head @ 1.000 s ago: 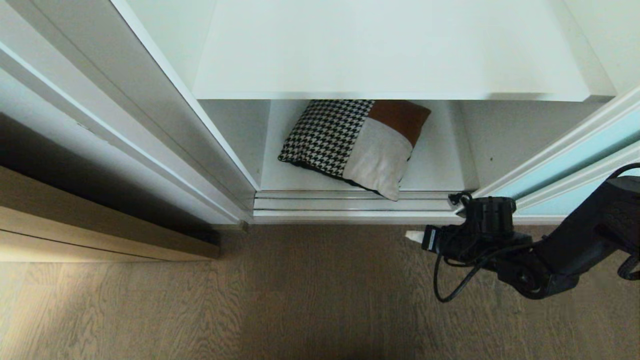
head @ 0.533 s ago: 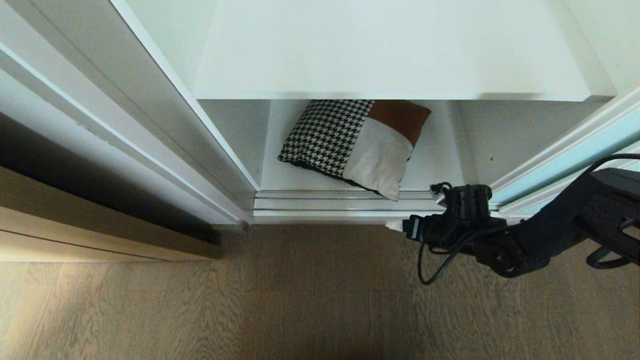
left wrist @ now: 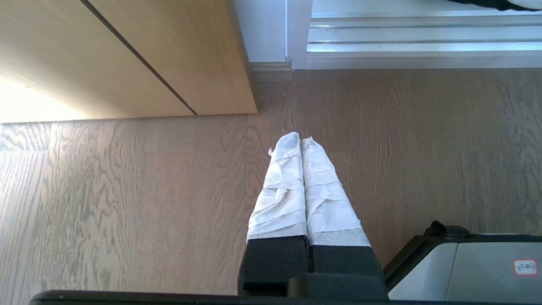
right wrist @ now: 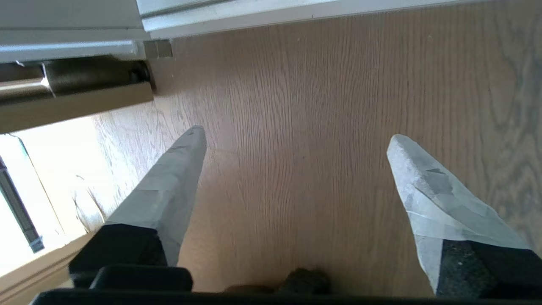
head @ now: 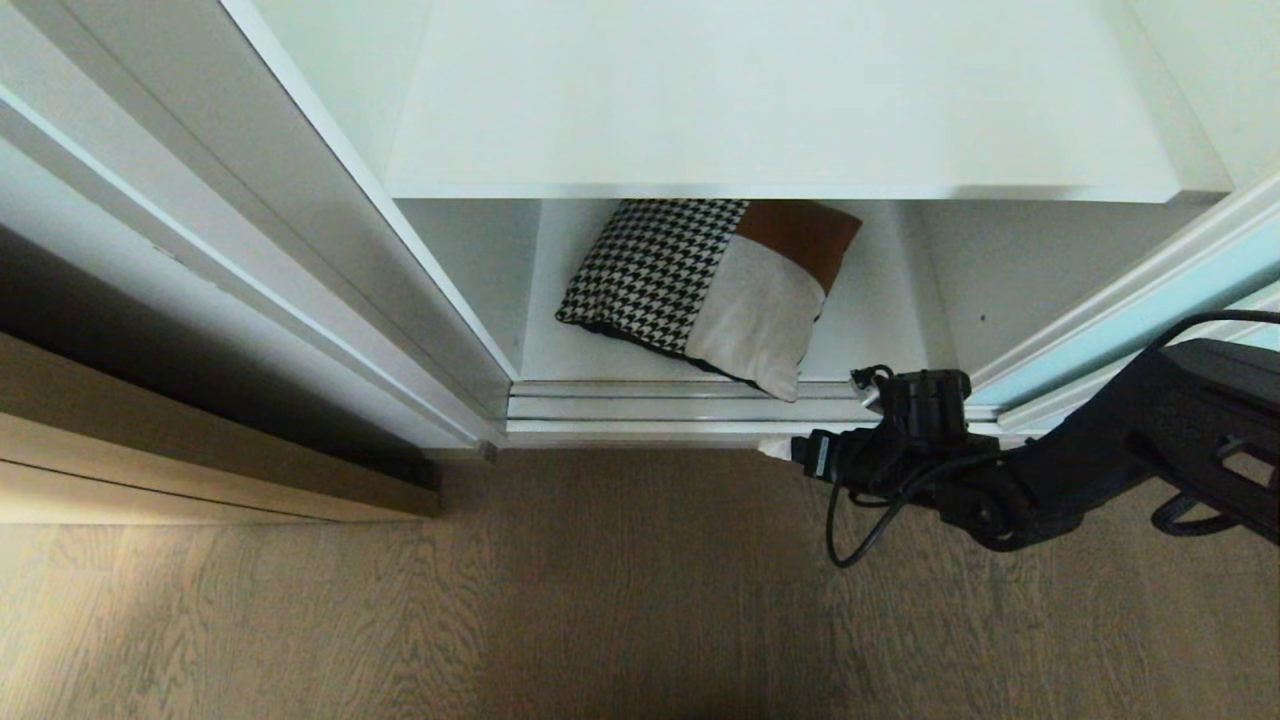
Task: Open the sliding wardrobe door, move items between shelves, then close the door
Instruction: Place the pillow on the higher shelf
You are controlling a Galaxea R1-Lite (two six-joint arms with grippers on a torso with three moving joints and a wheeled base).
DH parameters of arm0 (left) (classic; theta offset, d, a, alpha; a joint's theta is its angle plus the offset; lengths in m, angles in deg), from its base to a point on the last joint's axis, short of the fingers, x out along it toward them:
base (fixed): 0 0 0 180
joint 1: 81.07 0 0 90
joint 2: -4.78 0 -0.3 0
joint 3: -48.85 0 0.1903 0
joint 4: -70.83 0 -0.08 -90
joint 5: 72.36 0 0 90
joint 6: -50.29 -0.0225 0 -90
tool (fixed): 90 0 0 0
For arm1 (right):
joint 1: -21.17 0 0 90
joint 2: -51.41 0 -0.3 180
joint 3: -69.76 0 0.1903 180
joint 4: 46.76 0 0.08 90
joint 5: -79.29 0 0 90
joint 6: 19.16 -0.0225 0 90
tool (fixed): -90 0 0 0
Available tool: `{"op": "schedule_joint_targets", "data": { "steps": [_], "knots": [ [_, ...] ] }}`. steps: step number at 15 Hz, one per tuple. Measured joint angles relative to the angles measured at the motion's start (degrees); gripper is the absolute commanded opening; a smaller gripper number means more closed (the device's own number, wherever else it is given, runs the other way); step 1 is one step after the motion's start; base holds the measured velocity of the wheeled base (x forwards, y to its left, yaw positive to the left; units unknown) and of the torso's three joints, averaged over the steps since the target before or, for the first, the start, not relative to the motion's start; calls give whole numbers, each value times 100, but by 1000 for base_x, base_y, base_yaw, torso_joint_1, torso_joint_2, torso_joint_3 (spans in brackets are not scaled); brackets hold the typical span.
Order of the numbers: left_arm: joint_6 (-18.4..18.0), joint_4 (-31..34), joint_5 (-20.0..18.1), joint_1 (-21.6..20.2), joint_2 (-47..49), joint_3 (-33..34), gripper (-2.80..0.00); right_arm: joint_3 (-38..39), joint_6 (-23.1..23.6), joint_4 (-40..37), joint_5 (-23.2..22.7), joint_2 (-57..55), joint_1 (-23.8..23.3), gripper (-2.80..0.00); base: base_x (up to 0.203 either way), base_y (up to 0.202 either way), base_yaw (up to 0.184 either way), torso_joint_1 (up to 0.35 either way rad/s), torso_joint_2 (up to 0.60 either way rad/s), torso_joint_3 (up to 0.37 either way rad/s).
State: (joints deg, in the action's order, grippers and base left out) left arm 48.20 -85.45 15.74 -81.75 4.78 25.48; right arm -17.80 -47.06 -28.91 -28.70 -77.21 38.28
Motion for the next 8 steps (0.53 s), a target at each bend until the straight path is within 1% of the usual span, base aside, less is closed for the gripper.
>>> {"op": "schedule_joint_targets", "data": {
  "steps": [5,8],
  "knots": [
    [-2,0,0,0,0,0,-280,-223,-433,51,-77,-154,-11,0,0,0,0,0,0,0],
    [-2,0,-2,0,0,0,-280,-525,-523,-61,-190,-178,13,0,0,0,0,0,0,0]
  ]
}}
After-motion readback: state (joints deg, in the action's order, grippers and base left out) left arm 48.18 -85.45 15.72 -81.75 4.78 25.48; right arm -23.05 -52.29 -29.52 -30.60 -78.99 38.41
